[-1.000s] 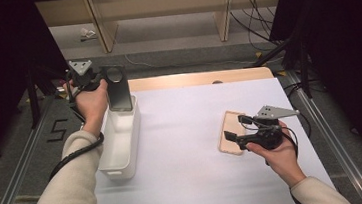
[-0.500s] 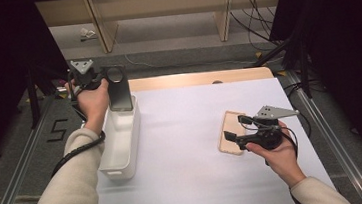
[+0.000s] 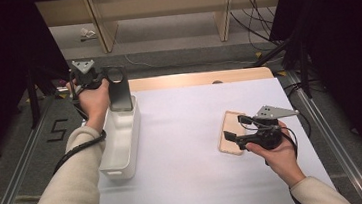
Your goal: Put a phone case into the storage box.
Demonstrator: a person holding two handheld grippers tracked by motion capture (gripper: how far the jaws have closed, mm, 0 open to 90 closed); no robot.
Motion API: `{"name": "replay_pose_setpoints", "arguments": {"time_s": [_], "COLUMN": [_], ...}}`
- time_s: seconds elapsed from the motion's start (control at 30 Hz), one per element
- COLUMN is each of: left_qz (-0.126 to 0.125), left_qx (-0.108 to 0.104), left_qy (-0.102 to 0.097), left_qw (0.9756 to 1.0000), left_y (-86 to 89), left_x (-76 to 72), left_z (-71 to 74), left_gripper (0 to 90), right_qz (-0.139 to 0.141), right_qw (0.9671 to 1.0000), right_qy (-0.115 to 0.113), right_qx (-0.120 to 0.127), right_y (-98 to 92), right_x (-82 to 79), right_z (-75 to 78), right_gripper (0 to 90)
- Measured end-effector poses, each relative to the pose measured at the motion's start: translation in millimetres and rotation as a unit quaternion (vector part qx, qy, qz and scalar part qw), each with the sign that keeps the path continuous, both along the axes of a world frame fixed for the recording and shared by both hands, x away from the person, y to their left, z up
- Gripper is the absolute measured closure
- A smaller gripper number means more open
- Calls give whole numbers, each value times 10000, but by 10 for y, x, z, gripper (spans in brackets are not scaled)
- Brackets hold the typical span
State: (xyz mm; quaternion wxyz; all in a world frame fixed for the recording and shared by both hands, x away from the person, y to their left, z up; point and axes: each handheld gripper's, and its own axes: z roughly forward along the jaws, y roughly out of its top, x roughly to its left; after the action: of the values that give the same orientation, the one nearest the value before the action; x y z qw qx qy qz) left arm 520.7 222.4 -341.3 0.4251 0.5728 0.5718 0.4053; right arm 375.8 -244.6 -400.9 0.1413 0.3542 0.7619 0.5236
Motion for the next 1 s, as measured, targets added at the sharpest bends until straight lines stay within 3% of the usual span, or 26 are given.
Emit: {"name": "replay_pose_setpoints", "arguments": {"time_s": [1.0], "left_qz": [-15], "left_qx": [108], "left_qy": [245], "left_qw": [9996], "left_y": [-22], "left_x": [110], "left_z": [-191], "left_gripper": [887], "right_qz": [26], "right_qw": [10000], "right_qy": [-7], "right_qx": [3], "right_y": [7], "right_x": [0], "right_z": [-2], "right_gripper": [172]}}
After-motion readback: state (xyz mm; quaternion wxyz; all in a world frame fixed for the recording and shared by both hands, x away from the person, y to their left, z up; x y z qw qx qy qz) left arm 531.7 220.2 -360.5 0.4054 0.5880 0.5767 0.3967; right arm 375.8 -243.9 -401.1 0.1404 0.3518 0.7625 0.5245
